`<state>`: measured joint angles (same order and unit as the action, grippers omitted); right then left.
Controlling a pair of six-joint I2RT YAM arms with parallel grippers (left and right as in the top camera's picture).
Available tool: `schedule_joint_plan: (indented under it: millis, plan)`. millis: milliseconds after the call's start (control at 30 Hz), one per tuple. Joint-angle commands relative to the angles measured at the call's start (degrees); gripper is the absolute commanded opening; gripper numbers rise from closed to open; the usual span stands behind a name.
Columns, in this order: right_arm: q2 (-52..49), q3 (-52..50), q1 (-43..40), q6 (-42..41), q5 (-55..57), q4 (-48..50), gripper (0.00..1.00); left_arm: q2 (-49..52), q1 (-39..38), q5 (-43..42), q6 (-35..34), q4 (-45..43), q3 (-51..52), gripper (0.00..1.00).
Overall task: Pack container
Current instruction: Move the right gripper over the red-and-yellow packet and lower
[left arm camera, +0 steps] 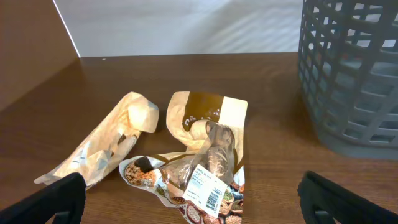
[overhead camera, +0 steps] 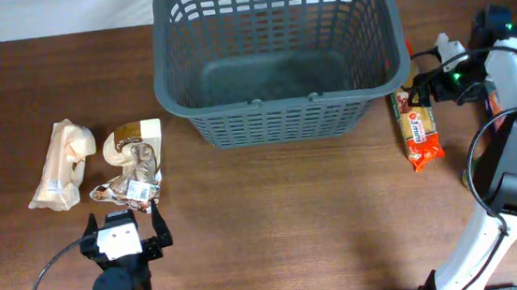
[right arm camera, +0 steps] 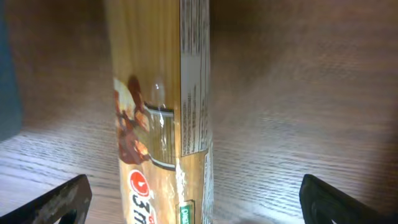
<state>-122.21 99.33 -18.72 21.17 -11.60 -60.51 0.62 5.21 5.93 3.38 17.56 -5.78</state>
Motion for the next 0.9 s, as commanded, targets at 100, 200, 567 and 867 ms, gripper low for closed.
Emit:
schedule_joint_plan:
  millis: [100, 200, 567, 867]
  plan:
    - [-0.44, -5.53, 0.33, 0.09, -3.50, 3.43, 0.99, -0.33, -0.17, -0.59, -0.57, -0.02, 0.28, 0.99]
    - [-0.44, -7.17, 0.35, 1.14, -6.27, 4.33, 0.99, -0.33, -0.17, -0.59, -0.57, -0.02, 0.28, 0.99]
    - [-0.79, -7.96, 1.62, 1.33, -6.21, 5.44, 0.99, -0.33, -0.17, -0.59, -0.57, -0.02, 0.28, 0.99]
    - [-4.26, -8.17, 2.62, 1.29, -5.51, 5.92, 0.99, -0.33, -0.17, -0.59, -0.57, -0.02, 0.28, 0.99]
